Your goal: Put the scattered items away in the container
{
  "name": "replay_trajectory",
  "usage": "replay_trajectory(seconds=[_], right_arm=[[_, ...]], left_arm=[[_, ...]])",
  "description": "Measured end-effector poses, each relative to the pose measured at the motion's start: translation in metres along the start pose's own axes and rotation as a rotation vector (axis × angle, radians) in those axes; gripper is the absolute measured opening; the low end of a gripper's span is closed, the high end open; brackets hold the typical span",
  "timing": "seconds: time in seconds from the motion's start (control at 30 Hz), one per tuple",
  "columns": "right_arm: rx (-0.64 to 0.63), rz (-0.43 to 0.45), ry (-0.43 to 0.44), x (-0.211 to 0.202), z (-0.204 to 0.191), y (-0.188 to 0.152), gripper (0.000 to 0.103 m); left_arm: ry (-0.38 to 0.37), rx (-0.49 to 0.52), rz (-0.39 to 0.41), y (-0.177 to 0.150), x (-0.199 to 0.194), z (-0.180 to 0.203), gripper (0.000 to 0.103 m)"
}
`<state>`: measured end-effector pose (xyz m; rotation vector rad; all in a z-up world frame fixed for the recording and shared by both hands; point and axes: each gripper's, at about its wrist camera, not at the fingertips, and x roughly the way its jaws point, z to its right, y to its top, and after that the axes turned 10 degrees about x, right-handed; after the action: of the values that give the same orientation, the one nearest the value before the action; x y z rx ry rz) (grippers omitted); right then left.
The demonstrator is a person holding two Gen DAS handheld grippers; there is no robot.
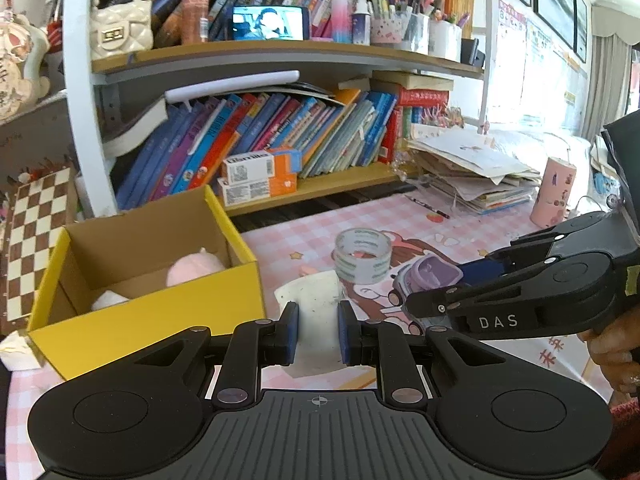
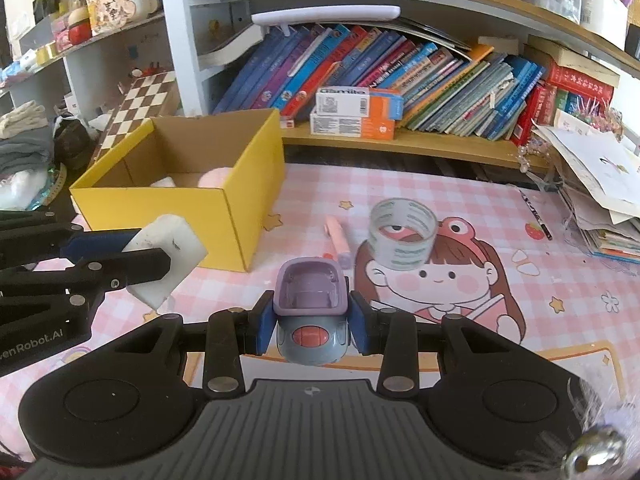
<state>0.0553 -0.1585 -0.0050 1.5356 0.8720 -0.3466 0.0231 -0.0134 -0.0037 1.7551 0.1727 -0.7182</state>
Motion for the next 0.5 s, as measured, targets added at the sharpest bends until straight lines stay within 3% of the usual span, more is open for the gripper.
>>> replay_trajectory(seconds=[0.5], right_arm=[[-0.112,0.04,0.044,0.007,-0.056,0.027,0.036]], left_arm=[[0.115,-0.049,0.081,0.005,-0.031,-0.062,0.019]])
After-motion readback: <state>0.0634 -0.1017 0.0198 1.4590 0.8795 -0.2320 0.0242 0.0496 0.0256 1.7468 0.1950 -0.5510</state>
